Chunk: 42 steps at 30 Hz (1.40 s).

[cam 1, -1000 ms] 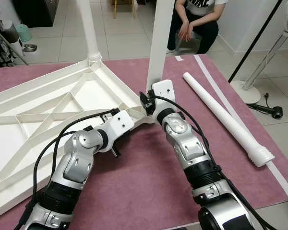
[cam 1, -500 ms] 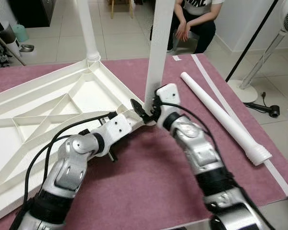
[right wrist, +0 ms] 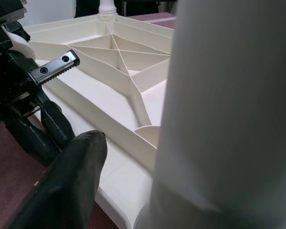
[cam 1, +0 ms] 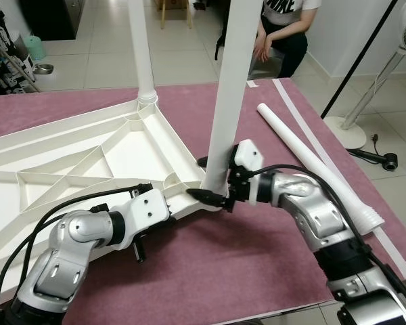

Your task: Building children table

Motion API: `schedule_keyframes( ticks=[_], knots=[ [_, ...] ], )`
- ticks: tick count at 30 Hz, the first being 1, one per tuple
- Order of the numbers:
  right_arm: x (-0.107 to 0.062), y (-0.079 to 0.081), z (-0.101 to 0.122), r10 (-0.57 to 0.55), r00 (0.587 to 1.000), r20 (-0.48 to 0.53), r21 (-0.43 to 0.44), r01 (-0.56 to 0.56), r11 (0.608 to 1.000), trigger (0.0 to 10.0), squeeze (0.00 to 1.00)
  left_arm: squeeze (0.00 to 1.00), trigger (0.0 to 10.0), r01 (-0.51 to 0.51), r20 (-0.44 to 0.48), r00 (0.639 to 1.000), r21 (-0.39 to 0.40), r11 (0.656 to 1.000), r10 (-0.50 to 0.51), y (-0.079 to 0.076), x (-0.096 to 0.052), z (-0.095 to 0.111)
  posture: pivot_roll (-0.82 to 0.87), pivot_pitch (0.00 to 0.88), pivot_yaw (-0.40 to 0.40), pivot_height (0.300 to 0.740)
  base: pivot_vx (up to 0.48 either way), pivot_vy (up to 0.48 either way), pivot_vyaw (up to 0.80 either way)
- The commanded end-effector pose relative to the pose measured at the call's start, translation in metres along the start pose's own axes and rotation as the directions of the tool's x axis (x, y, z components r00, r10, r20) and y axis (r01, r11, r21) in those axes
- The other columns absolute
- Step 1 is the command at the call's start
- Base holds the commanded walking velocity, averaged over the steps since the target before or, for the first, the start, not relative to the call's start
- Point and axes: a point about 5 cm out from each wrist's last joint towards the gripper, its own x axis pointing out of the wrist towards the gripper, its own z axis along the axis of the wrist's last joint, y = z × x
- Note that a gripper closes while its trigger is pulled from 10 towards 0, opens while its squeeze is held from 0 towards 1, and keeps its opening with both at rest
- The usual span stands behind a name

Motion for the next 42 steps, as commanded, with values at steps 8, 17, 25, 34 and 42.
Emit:
schedule_keyframes(
  ticks=[8, 17, 25, 34, 42],
  knots=[
    [0.015, 0.013, -0.005, 0.174, 0.985, 0.004, 0.051, -0.174, 0.983, 0.0, 0.0, 0.0, 10.0, -0.067, 0.174, 0.984, 0.149, 0.987, 0.04, 0.004, -0.009, 0.037, 0.15, 0.0, -0.025, 0.74, 0.0, 0.0, 0.0],
    [0.019, 0.004, -0.013, -0.004, 1.0, -0.021, 0.069, 0.005, 0.998, 0.0, 0.0, 0.0, 10.0, -0.095, 0.184, 0.981, 0.152, 0.984, 0.066, 0.008, -0.005, 0.04, 0.13, 0.0, -0.015, 0.74, 0.0, 0.0, 0.0],
    [0.037, -0.016, -0.019, -0.421, 0.902, -0.095, 0.002, 0.423, 0.906, 0.0, 0.0, 0.0, 10.0, -0.261, 0.198, 0.951, 0.112, 0.959, 0.236, 0.035, 0.023, 0.062, 0.13, 0.0, -0.006, 0.74, 0.0, 0.0, 0.0],
    [0.045, -0.029, -0.026, -0.698, 0.696, -0.167, -0.029, 0.705, 0.709, 0.0, 0.0, 0.0, 10.0, -0.317, 0.235, 0.925, 0.049, 0.947, 0.297, 0.042, 0.047, 0.088, 0.12, 0.0, -0.005, 0.74, 0.0, 0.0, 0.0],
    [0.061, -0.025, -0.023, -0.75, 0.645, -0.148, -0.017, 0.757, 0.654, 0.0, 0.0, 0.0, 10.0, -0.337, 0.238, 0.917, 0.034, 0.941, 0.32, 0.043, 0.056, 0.097, 0.12, 0.0, -0.004, 0.74, 0.0, 0.0, 0.0]
  ],
)
